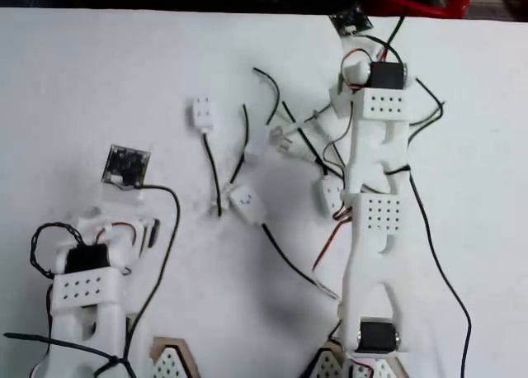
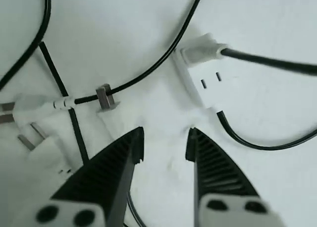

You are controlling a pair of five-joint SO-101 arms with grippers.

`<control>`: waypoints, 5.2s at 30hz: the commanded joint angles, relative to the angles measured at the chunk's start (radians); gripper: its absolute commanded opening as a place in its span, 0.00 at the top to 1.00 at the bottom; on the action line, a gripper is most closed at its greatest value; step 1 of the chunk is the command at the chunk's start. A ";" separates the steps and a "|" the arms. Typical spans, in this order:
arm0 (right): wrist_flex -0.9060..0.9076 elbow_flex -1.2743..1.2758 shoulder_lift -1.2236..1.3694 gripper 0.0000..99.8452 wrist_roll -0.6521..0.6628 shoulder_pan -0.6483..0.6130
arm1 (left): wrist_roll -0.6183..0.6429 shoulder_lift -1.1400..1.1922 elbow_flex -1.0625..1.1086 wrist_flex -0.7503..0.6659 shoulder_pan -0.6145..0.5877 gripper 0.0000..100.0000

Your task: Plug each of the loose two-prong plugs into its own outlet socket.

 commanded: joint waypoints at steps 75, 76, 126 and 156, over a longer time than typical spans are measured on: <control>-0.306 0.483 -0.150 0.82 -0.858 -0.234 | -0.012 -0.015 -0.008 -0.021 -0.005 0.77; -0.308 0.483 -0.150 0.82 -0.858 -0.234 | -0.012 -0.015 -0.008 -0.021 -0.005 0.77; -0.283 0.338 -0.081 0.99 -0.856 -0.237 | -0.014 -0.021 0.011 -0.035 -0.002 0.77; 0.005 0.825 -0.776 0.98 -0.284 -0.295 | -0.048 -0.021 0.012 -0.046 -0.004 0.77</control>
